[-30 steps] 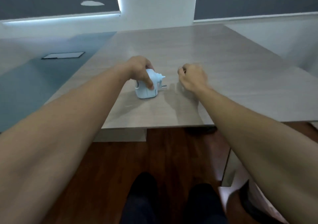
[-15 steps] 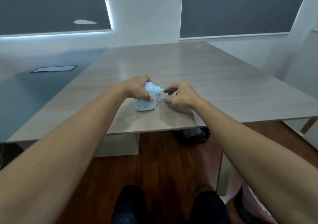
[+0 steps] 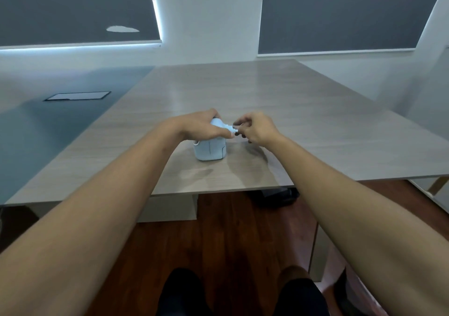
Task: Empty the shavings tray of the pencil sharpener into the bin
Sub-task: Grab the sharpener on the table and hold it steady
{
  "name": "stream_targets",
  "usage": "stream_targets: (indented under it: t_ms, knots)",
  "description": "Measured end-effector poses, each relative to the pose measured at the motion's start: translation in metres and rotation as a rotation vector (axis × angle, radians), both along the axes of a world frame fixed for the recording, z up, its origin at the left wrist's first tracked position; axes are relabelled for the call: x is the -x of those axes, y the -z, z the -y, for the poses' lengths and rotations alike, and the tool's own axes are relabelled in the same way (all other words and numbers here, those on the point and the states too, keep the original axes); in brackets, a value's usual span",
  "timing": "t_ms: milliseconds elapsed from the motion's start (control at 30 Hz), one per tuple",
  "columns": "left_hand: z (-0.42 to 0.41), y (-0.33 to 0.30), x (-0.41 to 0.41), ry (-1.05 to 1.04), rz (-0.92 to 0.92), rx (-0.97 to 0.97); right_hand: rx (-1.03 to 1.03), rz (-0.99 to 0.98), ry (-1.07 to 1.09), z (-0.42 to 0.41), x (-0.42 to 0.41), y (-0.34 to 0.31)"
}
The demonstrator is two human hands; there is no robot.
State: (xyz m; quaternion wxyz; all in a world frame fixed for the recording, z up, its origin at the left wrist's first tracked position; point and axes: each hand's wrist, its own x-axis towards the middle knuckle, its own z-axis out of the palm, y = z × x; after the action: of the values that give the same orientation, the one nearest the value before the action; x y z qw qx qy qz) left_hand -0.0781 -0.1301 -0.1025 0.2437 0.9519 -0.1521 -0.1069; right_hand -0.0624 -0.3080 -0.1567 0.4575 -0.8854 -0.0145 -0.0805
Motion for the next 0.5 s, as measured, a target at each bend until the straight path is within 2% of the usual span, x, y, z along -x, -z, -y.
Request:
stream_targets:
  t_ms: [100, 200, 367, 500]
  knots:
    - [0.004, -0.003, 0.0, -0.003, -0.024, 0.087, -0.327, -0.037, -0.004, -0.004, -0.003, -0.008]
    - [0.002, 0.0, -0.002, -0.01, -0.025, 0.118, -0.508, -0.041, -0.047, -0.002, -0.002, -0.015]
    - [-0.001, 0.004, -0.005, -0.017, 0.003, 0.136, -0.595, -0.032, -0.105, 0.005, 0.006, -0.015]
    - [0.008, 0.005, -0.004, -0.072, 0.018, 0.254, -0.615, -0.013, -0.117, 0.009, 0.011, -0.013]
